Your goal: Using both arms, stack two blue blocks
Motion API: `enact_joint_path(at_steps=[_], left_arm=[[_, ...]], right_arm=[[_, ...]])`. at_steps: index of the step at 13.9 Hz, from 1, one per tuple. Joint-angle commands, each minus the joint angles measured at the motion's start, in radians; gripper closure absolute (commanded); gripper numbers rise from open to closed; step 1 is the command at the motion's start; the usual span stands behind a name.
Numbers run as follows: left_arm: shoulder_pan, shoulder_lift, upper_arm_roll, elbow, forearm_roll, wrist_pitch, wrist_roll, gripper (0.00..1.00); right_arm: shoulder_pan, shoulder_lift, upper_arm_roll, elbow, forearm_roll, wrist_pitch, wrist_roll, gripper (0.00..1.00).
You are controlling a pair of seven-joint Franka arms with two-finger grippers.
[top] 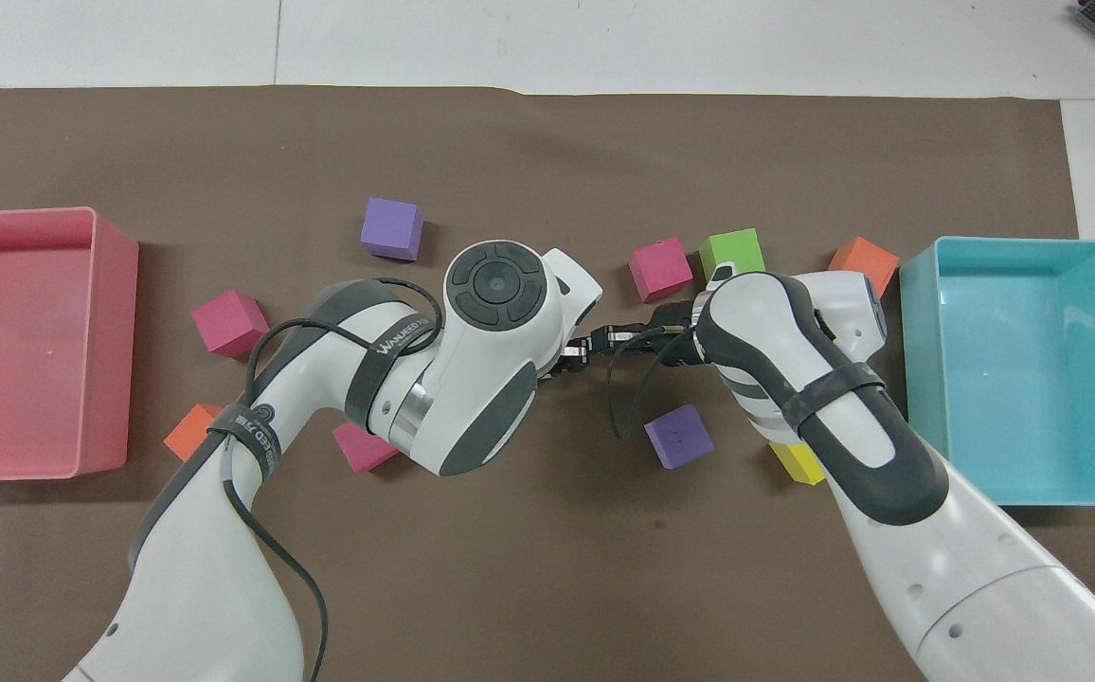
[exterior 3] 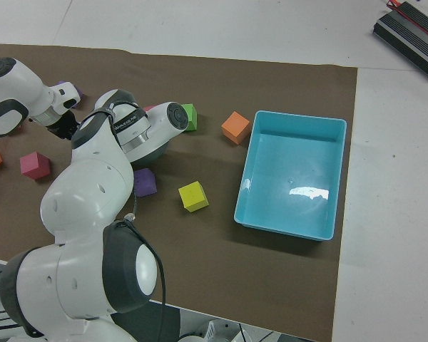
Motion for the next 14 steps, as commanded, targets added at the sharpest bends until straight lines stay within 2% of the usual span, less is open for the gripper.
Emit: enact_joint_path(at_steps=[1, 2, 4, 5, 7, 14], left_arm=[[-0.015, -0.004, 0.013, -0.006, 0.016, 0.001, -0.011, 0.77], [-0.015, -0.004, 0.013, -0.006, 0.013, 0.008, -0.011, 0.66], [-0.015, -0.004, 0.013, -0.006, 0.013, 0.011, -0.014, 0.51], [-0.015, -0.004, 0.013, -0.006, 0.013, 0.008, -0.014, 0.49], [-0.015, -0.004, 0.013, -0.006, 0.013, 0.01, -0.014, 0.37], [-0.009, -0.004, 0.013, -0.006, 0.013, 0.014, -0.014, 0.32]], right_arm=[[0.0, -0.02, 0.004, -0.027, 0.032, 0.024, -0.042, 1.0], [0.0, -0.02, 0.004, -0.027, 0.03, 0.024, -0.042, 1.0], [0.0, -0.02, 0.004, -0.027, 0.03, 0.024, -0.042, 1.0], [0.0, -0.02, 0.004, -0.027, 0.03, 0.024, -0.042, 1.0], [0.0, -0.02, 0.004, -0.027, 0.03, 0.024, -0.042, 1.0], [0.0, -0.019, 0.004, -0.027, 0.03, 0.026, -0.042, 1.0]])
